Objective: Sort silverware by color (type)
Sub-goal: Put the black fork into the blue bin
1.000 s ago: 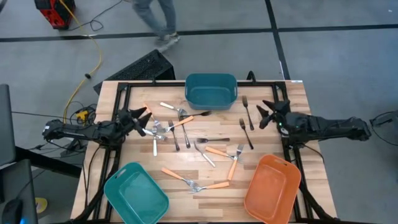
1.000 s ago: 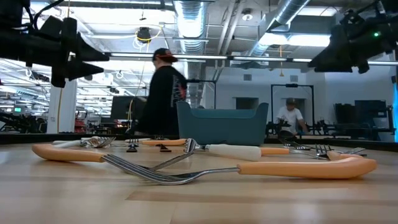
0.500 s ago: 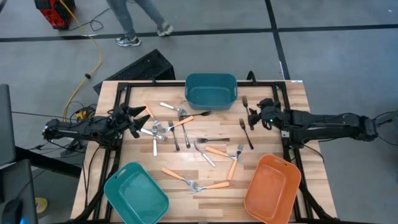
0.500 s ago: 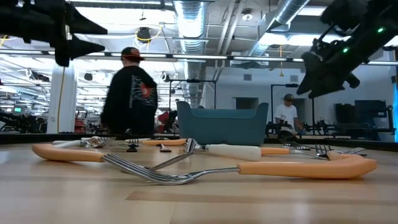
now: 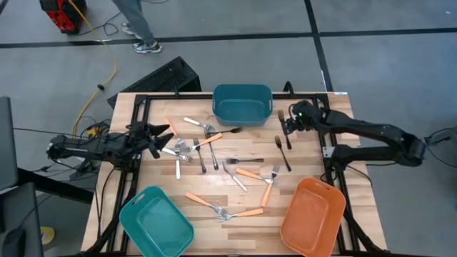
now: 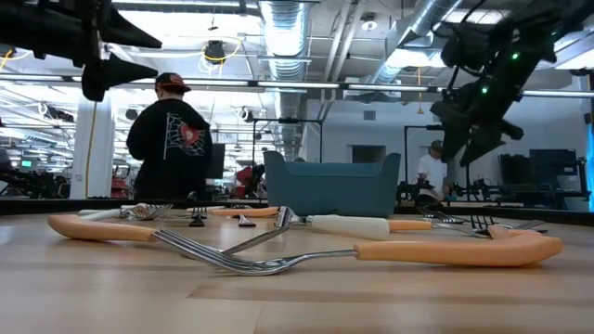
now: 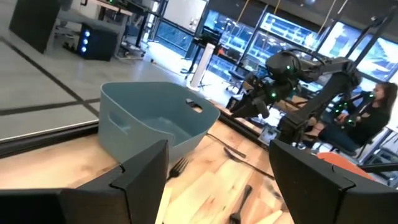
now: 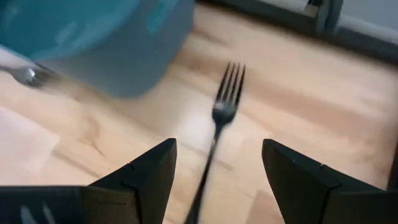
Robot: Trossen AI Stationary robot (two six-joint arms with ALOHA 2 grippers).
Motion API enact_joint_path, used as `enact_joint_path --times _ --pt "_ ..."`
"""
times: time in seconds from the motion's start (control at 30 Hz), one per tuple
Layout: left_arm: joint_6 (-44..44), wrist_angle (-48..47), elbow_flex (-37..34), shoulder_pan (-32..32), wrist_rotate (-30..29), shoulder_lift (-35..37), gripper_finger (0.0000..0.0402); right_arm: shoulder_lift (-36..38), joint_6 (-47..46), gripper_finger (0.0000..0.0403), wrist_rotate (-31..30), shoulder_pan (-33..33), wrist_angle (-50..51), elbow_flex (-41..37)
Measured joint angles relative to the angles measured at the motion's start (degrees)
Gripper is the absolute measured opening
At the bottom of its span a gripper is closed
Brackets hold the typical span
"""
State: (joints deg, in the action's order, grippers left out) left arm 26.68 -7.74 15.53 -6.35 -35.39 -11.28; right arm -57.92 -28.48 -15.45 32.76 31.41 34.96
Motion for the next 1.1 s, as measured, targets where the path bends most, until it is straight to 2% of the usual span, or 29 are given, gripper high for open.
enact_joint_path --times 0.13,0.27,0.77,1.1 --pt "0.03 2.03 0.00 0.00 -0.89 -1.62 0.0262 -3.24 -0.12 0.0265 -0.62 0.42 -1.09 0.00" --pt "-0.25 2.66 0.00 0.00 -0.84 -1.97 0.0262 -6.39 -0.55 0.0265 -1.31 -0.06 -6.33 0.02" --pt "-0.31 2.68 0.00 0.00 -0.98 -1.97 0.0261 -20.44 -7.39 0.0265 -14.43 -9.23 -8.70 0.00" --pt "-0.46 2.68 -0.02 0.00 -1.04 -1.95 0.0261 -27.16 -7.64 0.0265 -12.98 -7.42 -12.86 -0.15"
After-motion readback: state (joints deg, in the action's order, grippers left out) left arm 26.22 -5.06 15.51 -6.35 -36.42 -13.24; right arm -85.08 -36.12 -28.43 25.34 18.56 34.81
